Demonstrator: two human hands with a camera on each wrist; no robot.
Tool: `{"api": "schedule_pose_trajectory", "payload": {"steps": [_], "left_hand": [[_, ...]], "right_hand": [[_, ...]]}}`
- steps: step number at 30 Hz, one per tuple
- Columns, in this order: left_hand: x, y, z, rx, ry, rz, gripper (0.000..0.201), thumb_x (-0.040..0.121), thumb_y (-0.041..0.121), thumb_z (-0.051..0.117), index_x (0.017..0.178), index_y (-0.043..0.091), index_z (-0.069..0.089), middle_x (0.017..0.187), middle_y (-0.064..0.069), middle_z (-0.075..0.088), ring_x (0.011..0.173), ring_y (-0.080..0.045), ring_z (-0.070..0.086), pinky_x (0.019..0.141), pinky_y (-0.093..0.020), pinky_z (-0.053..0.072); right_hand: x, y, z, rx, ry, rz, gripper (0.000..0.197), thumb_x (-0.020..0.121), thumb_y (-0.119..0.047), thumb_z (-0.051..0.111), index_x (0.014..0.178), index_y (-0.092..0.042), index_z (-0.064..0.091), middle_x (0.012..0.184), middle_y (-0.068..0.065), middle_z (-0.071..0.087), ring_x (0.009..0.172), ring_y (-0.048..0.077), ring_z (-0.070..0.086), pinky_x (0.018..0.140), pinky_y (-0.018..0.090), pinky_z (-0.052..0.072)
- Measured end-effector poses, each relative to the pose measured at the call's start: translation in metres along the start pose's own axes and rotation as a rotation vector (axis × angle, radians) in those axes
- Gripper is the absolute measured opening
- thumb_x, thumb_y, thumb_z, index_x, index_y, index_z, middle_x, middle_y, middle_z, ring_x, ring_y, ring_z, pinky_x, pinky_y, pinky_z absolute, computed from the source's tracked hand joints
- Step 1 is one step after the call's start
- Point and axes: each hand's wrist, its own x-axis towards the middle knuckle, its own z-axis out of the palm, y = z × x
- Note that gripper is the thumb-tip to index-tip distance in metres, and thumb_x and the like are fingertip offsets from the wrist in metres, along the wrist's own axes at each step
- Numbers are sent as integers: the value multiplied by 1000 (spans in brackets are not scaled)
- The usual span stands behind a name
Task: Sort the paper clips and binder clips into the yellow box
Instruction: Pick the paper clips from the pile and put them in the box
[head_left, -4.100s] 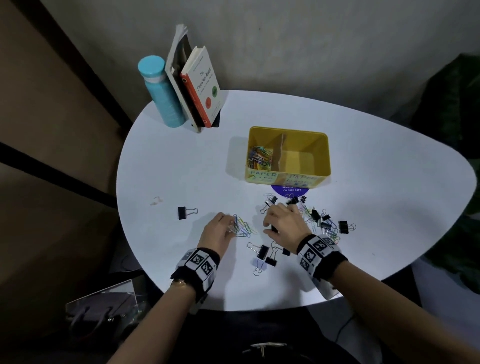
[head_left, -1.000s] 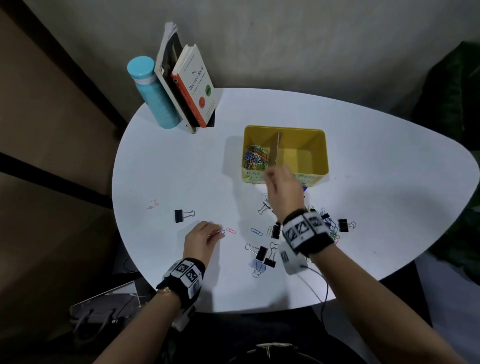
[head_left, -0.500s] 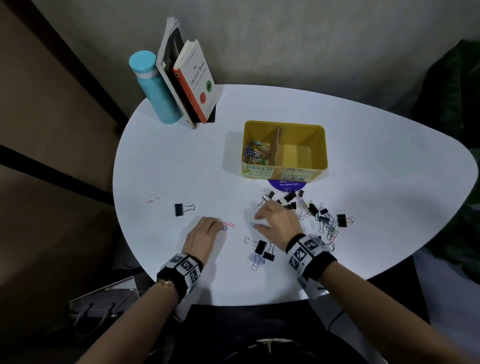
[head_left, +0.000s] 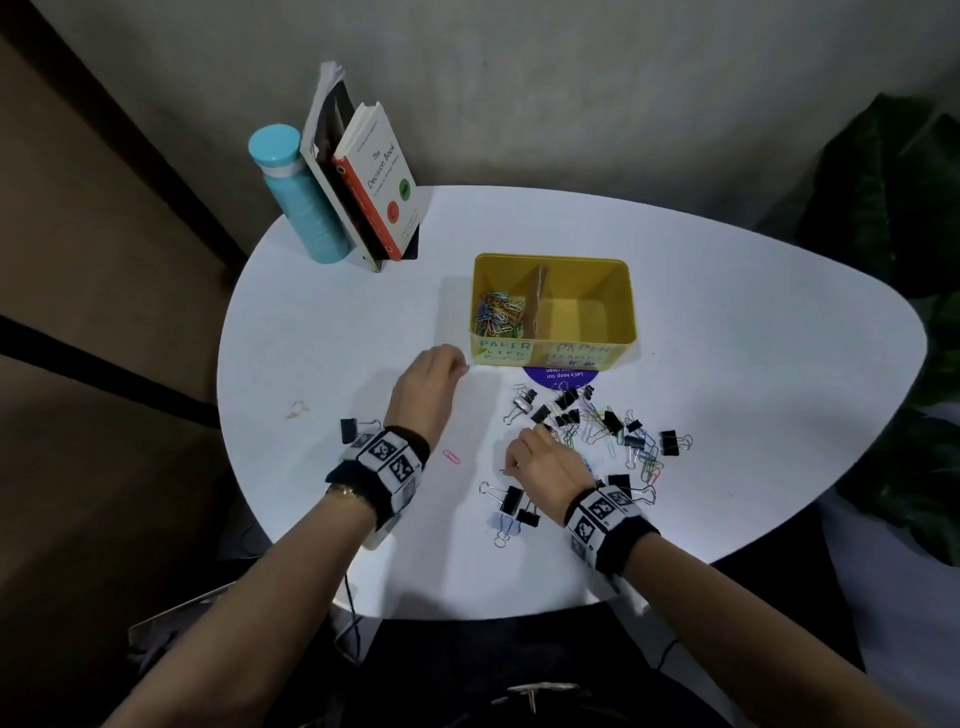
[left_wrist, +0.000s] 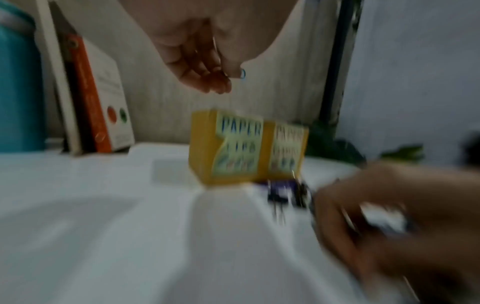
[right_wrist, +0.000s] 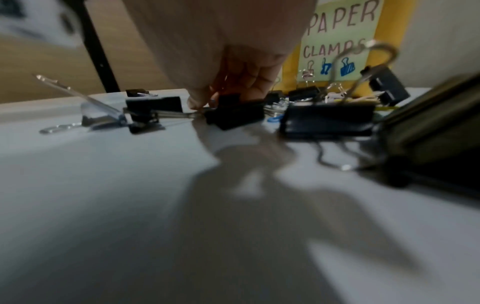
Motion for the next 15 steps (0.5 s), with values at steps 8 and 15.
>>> {"api": "schedule_pose_trajectory", "payload": {"steps": [8, 15], "left_hand": [[65, 25, -1, -141, 132, 92, 18, 88, 5, 58, 105, 5, 64, 104, -11, 64, 96, -23, 58, 81, -29, 51], [-34, -29, 9, 110, -318, 105, 23, 78, 11, 72, 101, 13, 70, 100, -7, 67, 91, -24, 61, 75, -39, 55]], "right_hand": [[39, 4, -62, 264, 376, 307, 9, 90, -17, 60, 92, -8, 61, 90, 4, 62, 65, 17, 59, 58, 27, 50], [88, 8, -113, 389, 532, 212, 21, 86, -13, 65, 107, -18, 64, 111, -2, 59, 65, 8, 60, 63, 18, 53]]}}
